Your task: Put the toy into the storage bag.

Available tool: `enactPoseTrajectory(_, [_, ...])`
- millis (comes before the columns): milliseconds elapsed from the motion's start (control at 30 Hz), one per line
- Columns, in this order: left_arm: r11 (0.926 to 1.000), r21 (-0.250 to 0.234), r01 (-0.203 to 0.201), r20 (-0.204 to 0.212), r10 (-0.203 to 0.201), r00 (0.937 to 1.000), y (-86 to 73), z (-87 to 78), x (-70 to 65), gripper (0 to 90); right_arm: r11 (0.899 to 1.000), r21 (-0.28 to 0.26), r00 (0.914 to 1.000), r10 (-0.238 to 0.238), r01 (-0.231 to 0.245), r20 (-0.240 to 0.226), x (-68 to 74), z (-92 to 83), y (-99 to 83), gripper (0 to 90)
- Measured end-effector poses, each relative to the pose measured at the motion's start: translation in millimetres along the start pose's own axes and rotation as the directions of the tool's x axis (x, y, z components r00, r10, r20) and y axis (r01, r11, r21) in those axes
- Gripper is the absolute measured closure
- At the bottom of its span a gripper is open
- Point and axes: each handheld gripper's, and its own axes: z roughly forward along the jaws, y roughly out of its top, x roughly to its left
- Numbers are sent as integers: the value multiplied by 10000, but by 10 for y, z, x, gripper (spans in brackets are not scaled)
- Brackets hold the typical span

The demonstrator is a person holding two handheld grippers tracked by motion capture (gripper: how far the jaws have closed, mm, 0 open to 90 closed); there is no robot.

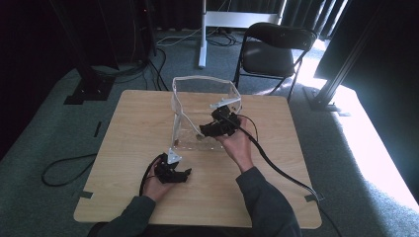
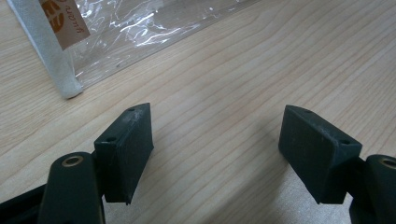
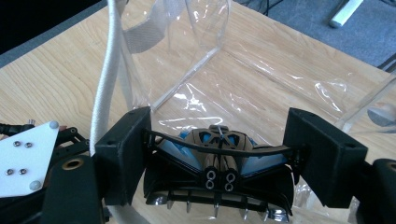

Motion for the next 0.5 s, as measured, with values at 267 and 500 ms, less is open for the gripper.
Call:
enactPoseTrajectory(267, [10000,-1,4,1,-4,10000,0,0,0,264,9998,208,10000,32,-31,-61,-17,14,9,243])
enactPoseTrajectory(500, [10000,-4,6,-3,-6,10000,0,0,0,264,9991,400,9999,-121,121,4,1,33,7,243])
